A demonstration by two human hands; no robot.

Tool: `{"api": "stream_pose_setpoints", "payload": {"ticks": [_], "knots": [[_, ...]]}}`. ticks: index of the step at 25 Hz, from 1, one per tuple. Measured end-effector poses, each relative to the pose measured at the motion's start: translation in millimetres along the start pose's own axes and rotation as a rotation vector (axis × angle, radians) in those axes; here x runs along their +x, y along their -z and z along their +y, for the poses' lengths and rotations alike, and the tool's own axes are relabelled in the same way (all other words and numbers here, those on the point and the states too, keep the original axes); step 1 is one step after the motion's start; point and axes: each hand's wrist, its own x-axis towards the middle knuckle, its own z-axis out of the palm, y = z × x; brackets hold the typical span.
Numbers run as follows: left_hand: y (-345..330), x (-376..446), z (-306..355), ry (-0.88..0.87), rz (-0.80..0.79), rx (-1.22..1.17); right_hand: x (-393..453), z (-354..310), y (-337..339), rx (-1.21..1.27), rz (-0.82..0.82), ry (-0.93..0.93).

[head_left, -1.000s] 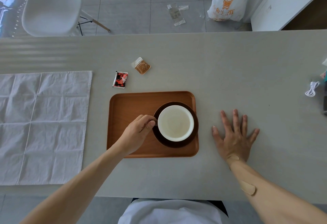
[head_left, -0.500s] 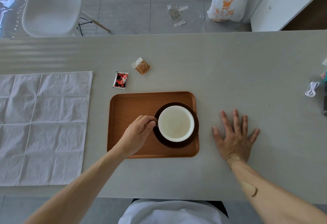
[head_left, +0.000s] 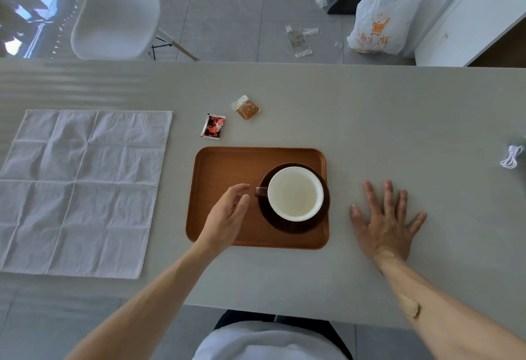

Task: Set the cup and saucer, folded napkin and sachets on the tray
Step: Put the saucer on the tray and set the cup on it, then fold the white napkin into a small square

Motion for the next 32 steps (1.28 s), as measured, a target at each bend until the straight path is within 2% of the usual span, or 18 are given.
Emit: {"api": "stream_pose_setpoints", "payload": {"ticks": [3, 9, 15, 23, 26, 32], "knots": [[3, -24, -15, -0.004, 0.094, 0.064, 5, 3, 3, 0.005, -0.095, 0.010], [15, -90, -47, -0.029, 0.156, 0.213, -15, 11, 42, -0.001, -0.310, 0.162], [34, -151, -73, 0.154, -0.020, 0.466, -105, 0, 45, -0.108, -0.375, 0.362], [70, -249, -105, 0.273, 0.015, 0.526, -202, -80, 34, -0.119, -0.452, 0.639], [92, -289, -126, 0.311, 0.057, 0.583, -231, -119, 27, -0.170, -0.455, 0.767], [142, -356, -181, 0.370, 0.174, 0.547, -295, -214, 11, -0.196, -0.451, 0.998]]}}
